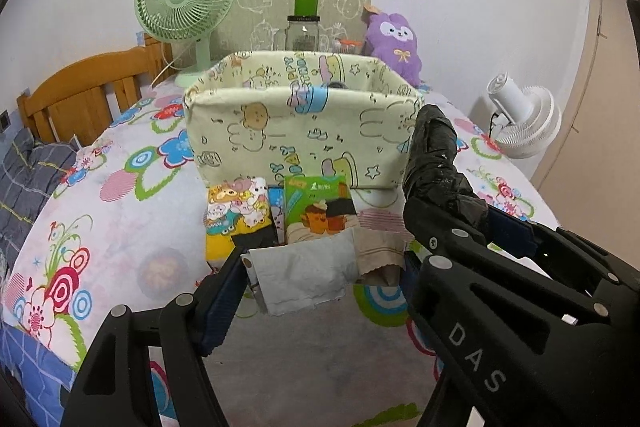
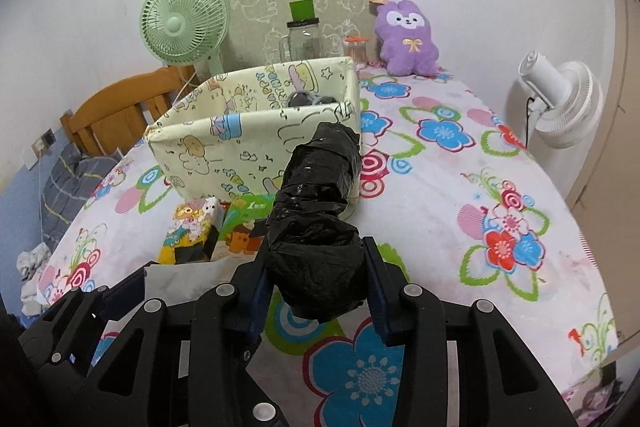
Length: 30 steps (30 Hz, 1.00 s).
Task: Organize soft objects
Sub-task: 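Grasp and lift the white tissue bundle with the left gripper while the right holds the black object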
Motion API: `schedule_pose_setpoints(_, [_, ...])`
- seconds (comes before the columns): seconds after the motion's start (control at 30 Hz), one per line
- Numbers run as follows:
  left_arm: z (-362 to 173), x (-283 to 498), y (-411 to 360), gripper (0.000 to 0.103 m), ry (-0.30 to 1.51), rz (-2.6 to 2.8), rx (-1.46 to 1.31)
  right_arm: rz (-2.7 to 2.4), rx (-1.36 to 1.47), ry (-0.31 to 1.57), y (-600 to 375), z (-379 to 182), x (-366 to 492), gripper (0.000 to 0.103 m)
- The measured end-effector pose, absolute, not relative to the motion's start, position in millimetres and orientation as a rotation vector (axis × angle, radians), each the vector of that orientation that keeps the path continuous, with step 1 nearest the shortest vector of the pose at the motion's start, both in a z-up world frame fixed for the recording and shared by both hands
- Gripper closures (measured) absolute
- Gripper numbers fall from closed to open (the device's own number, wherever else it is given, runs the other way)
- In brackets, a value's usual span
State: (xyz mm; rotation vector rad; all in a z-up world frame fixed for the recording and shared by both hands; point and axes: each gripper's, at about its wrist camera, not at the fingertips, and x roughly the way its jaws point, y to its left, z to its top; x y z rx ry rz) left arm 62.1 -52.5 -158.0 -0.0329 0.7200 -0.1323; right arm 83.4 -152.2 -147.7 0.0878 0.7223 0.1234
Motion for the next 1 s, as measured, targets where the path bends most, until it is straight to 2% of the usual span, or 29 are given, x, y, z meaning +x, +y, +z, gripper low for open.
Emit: schedule_pose_setpoints(1.0, [-80, 41, -45, 0.026, 0.577, -0.159, -0.012, 0.13, 0.053, 0.584, -144, -63, 59, 0.058])
